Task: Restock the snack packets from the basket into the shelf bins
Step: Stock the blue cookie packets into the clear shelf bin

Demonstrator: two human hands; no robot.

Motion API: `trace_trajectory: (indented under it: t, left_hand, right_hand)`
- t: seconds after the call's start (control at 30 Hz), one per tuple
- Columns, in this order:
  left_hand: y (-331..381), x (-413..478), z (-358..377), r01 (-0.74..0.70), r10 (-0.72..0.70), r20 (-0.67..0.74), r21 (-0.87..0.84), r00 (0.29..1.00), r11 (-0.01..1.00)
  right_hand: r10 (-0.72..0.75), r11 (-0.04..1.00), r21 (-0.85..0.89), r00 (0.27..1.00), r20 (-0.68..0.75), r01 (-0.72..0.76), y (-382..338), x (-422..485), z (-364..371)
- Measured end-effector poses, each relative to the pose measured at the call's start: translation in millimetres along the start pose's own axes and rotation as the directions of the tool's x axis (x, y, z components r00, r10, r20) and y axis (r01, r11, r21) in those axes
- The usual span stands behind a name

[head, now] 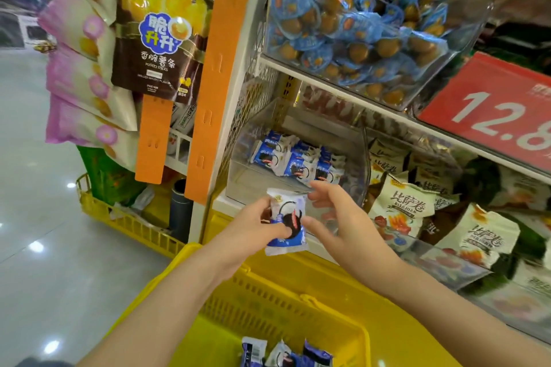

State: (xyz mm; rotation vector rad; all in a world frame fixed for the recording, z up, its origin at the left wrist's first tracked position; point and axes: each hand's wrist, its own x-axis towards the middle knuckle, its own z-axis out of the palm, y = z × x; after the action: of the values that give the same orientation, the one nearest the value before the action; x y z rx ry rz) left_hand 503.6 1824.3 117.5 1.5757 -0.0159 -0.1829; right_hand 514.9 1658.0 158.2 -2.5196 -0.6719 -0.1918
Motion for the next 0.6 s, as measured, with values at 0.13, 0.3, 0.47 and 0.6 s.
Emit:
trace_trajectory:
  t: [0.13,0.3,0.47,0.6]
  left_hand:
    - [4,-1,-4,-0.098,0.086,0.068,0.206,0.994,0.974]
    - [0,-4,-4,-0.145,0.124,0.099,0.245,0.987,0.959]
    - [6,3,-11,-0.135,0.153,-0.099,0.164,0.983,0.977]
    - [9,8,-5,-0.304,0.332,-0.022,0.350,0.943,0.886]
  right_hand:
    - [0.061,0.998,0.009,0.993,0.102,-0.062,2,8,-1]
    - [0.130,0.963,0.199,0.962,0.238,-0.180,11,10,-1]
    - [0.208,0.869,0.366,0.917,0.340,-0.333,15,6,-2]
    - [0.162,0.968,0.152,0.959,0.231,-0.200,14,16,-1]
